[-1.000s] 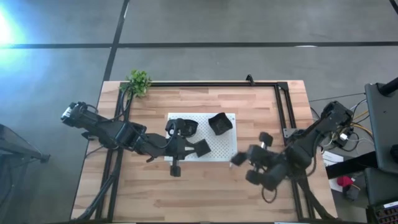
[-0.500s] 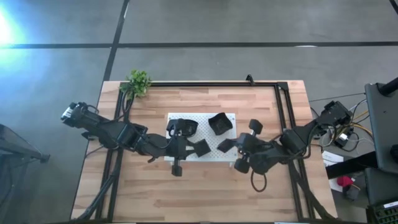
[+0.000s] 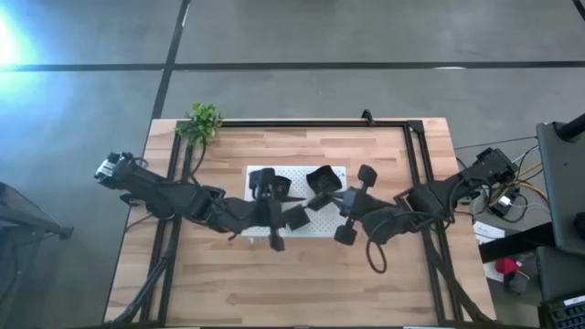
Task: Pick & Place Mini shaped plates
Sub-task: Stack the black square plate on top of the black square plate on the shelf
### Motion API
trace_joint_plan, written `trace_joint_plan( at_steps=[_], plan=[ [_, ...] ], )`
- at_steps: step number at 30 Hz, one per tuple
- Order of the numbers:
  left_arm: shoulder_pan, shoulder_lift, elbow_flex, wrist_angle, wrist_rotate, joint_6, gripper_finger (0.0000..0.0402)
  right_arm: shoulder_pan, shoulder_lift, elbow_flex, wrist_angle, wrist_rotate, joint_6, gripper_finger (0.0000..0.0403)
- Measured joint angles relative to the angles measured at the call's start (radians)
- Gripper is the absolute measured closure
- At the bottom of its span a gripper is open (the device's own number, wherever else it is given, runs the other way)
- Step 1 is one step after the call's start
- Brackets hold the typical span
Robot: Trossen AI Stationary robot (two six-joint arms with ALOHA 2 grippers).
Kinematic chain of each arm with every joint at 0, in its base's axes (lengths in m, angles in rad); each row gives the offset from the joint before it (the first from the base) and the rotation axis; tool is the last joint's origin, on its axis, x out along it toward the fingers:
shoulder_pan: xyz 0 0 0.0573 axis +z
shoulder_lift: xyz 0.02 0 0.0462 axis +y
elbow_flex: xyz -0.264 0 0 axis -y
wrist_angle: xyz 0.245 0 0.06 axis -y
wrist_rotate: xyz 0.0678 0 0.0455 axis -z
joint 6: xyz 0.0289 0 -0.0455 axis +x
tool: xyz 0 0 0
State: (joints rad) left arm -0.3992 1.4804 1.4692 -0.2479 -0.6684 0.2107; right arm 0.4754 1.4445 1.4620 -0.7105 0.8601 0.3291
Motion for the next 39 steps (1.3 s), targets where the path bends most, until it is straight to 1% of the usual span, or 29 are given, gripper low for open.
trace_joint_plan(
  at_steps=[3,6,8,13,16,27,39],
  plan=[
    [-0.001,0.030,0.000,0.032,-0.045,0.047,0.0323,-0.010,0.000,0.000,0.004,0.031,-0.001,0.0394],
    [0.001,0.064,0.000,0.071,-0.131,0.115,0.0323,-0.020,0.000,0.000,0.008,0.033,-0.013,0.0394],
    [0.003,0.083,0.000,0.101,-0.169,0.160,0.0323,-0.020,0.000,0.000,0.011,0.034,-0.018,0.0394],
    [0.005,0.107,0.000,0.174,-0.228,0.184,0.0323,-0.021,0.000,0.000,0.014,0.034,-0.027,0.0394],
    [0.007,0.114,0.000,0.176,-0.272,0.184,0.0323,-0.021,0.000,-0.001,0.014,0.035,-0.033,0.0394],
    [0.012,0.115,0.000,0.177,-0.270,0.103,0.0323,-0.025,0.000,-0.001,0.048,0.035,-0.069,0.0394],
    [0.025,0.115,-0.001,0.167,-0.267,0.100,0.0323,-0.025,0.000,-0.001,0.086,0.035,-0.106,0.0394]
  ],
)
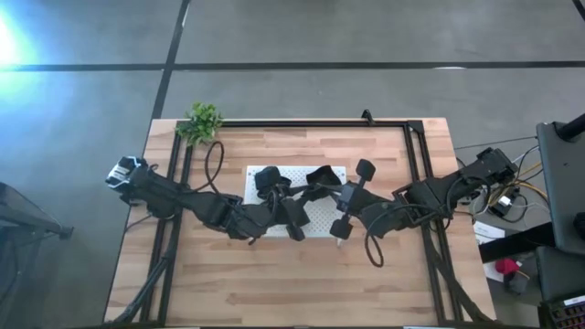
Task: Pick & Place Mini shaped plates
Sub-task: Stack the black square plate on top of the black square plate on the shelf
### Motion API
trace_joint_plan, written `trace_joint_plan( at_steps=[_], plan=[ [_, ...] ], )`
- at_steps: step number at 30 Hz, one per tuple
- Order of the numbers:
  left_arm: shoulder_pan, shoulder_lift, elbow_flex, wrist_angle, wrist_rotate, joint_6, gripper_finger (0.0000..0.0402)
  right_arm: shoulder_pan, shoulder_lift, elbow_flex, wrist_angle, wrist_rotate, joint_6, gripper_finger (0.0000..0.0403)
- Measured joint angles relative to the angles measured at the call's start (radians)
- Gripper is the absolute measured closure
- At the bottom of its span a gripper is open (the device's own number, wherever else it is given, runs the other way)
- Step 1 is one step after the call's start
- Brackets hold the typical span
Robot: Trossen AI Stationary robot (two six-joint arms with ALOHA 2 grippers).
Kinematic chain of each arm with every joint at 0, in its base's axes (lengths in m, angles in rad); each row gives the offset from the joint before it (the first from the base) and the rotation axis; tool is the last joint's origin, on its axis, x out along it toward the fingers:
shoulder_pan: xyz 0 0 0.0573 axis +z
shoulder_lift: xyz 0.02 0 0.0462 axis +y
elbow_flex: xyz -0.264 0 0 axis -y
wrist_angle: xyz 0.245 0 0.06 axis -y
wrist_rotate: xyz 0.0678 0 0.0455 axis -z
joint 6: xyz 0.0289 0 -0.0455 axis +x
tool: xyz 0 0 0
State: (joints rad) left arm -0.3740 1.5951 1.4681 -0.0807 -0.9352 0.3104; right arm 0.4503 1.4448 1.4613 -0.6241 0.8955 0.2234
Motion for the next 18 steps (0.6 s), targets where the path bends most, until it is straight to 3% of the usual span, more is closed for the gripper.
trace_joint_plan(
  at_steps=[5,11,18],
  plan=[
    [0.000,0.000,0.000,0.000,0.000,0.004,0.0331,0.000,0.000,0.001,0.010,-0.001,-0.012,0.0394],
    [0.002,0.000,0.000,0.001,-0.009,0.006,0.0392,0.001,0.000,0.001,0.010,-0.002,-0.024,0.0394],
    [0.008,0.000,-0.001,0.003,-0.009,0.009,0.0400,0.001,0.000,0.001,0.011,-0.002,-0.057,0.0394]
  ],
)
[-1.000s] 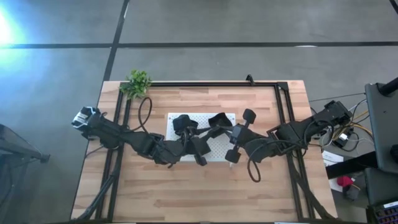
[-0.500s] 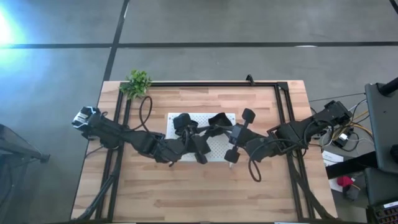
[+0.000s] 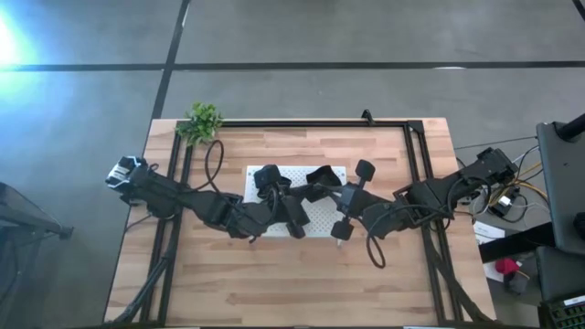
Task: Pick & Place Mini shaped plates
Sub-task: Stack the black square plate on top of the black square plate on the shelf
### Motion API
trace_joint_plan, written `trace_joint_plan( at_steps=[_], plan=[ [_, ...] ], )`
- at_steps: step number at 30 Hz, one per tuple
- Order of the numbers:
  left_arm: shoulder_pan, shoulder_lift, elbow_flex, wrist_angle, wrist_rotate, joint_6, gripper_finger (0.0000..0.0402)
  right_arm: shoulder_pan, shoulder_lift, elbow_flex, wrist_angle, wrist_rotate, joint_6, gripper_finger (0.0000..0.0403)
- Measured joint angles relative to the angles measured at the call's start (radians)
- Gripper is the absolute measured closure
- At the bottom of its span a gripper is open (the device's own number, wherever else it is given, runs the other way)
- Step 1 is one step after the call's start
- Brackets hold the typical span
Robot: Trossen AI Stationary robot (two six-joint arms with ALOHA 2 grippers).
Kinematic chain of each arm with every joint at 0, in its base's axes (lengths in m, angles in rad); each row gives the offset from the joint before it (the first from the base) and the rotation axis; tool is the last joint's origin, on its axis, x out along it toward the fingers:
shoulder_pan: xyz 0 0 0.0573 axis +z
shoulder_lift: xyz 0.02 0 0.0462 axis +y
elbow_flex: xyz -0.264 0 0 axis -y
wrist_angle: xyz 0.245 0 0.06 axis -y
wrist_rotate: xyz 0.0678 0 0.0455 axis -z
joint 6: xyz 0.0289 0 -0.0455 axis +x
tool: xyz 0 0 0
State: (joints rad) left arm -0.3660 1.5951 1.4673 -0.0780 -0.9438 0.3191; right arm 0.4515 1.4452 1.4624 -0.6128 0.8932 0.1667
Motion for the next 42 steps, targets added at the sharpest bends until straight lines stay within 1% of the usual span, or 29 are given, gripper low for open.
trace_joint_plan(
  at_steps=[8,11,14,18,23,27,30,32,35,37,42],
  plan=[
    [0.003,0.000,0.000,0.001,0.000,-0.011,0.0401,0.000,0.000,0.000,0.001,-0.002,-0.002,0.0394],
    [0.003,0.000,0.000,0.000,0.000,-0.012,0.0401,0.000,0.000,0.000,0.002,-0.011,-0.003,0.0388],
    [0.003,0.000,0.000,0.000,0.003,-0.013,0.0401,0.000,0.000,0.000,0.002,-0.015,-0.006,0.0367],
    [0.003,0.000,0.000,0.000,0.007,-0.014,0.0401,0.002,0.000,0.000,0.004,-0.018,-0.014,0.0331],
    [0.003,-0.005,0.000,-0.041,0.007,-0.075,0.0401,0.021,-0.009,0.003,0.010,-0.018,-0.036,0.0297],
    [0.002,-0.021,0.000,-0.159,-0.017,-0.200,0.0401,0.064,-0.022,0.038,0.010,-0.017,-0.048,0.0283],
    [0.002,-0.035,0.000,-0.294,-0.010,-0.374,0.0401,0.095,-0.031,0.064,0.013,-0.015,-0.075,0.0277],
    [0.002,-0.045,0.000,-0.391,0.015,-0.512,0.0401,0.112,-0.035,0.076,0.011,-0.015,-0.084,0.0274],
    [0.011,-0.057,0.000,-0.512,0.093,-0.708,0.0401,0.133,-0.045,0.085,0.011,-0.014,-0.101,0.0273],
    [0.020,-0.058,0.000,-0.560,0.160,-0.794,0.0401,0.136,-0.053,0.086,0.010,-0.014,-0.113,0.0275],
    [0.043,-0.057,0.000,-0.577,0.353,-0.888,0.0401,0.139,-0.064,0.086,0.010,-0.011,-0.116,0.0280]
  ],
)
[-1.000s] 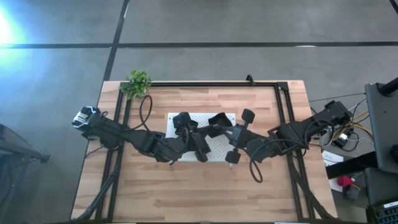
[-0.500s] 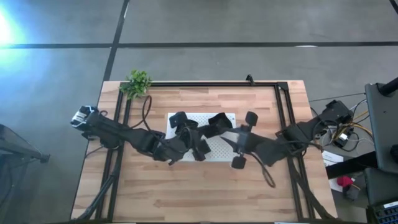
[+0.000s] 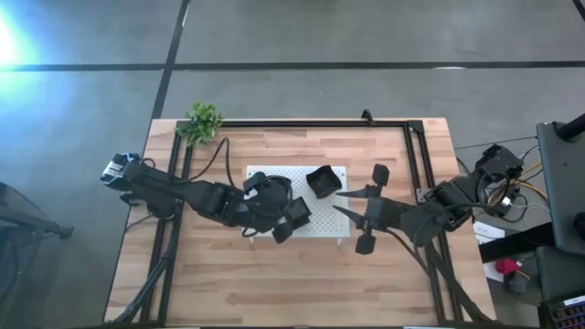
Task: Pick & Place Mini shaped plates
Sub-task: Stack the black square plate on top of the black square plate on the shelf
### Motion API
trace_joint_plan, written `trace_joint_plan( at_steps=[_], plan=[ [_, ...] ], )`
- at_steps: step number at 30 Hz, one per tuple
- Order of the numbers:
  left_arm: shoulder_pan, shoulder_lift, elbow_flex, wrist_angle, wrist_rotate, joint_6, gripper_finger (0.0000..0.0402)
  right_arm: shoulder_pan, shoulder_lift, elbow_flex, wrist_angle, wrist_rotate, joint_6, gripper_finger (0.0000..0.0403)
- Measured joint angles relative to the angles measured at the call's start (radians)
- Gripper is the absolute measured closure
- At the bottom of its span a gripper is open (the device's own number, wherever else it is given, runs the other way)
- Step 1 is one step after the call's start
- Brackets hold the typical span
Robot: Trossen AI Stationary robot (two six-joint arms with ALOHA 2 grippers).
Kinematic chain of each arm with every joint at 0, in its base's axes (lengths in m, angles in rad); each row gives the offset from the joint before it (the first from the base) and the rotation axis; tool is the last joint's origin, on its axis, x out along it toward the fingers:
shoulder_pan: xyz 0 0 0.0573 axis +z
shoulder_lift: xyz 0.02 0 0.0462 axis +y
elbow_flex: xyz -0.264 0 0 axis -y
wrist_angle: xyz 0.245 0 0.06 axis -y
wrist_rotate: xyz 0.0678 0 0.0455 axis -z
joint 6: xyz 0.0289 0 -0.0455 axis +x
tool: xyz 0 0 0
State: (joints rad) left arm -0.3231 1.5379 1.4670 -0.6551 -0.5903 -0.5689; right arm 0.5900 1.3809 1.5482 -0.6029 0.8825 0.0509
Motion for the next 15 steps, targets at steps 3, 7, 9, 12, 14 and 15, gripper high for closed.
trace_joint_plan(
  at_steps=[3,7,9,12,14,15],
  plan=[
    [0.008,0.010,-0.002,-0.005,0.066,-0.041,0.0401,0.000,-0.003,0.000,0.000,0.000,-0.001,0.0279],
    [0.012,0.013,-0.018,-0.013,0.128,-0.096,0.0401,0.002,-0.005,0.000,0.000,0.000,-0.001,0.0275],
    [0.014,0.013,-0.028,-0.010,0.131,-0.111,0.0401,0.002,-0.005,0.000,-0.001,0.000,-0.002,0.0273],
    [0.028,0.013,-0.045,-0.009,0.133,-0.114,0.0401,0.001,-0.005,0.000,0.000,0.000,-0.002,0.0274],
    [0.036,0.013,-0.056,-0.008,0.133,-0.119,0.0401,0.001,-0.005,-0.001,0.000,0.000,-0.002,0.0276],
    [0.040,0.013,-0.061,-0.007,0.135,-0.119,0.0401,0.001,-0.005,-0.001,-0.001,0.000,-0.002,0.0277]
  ],
)
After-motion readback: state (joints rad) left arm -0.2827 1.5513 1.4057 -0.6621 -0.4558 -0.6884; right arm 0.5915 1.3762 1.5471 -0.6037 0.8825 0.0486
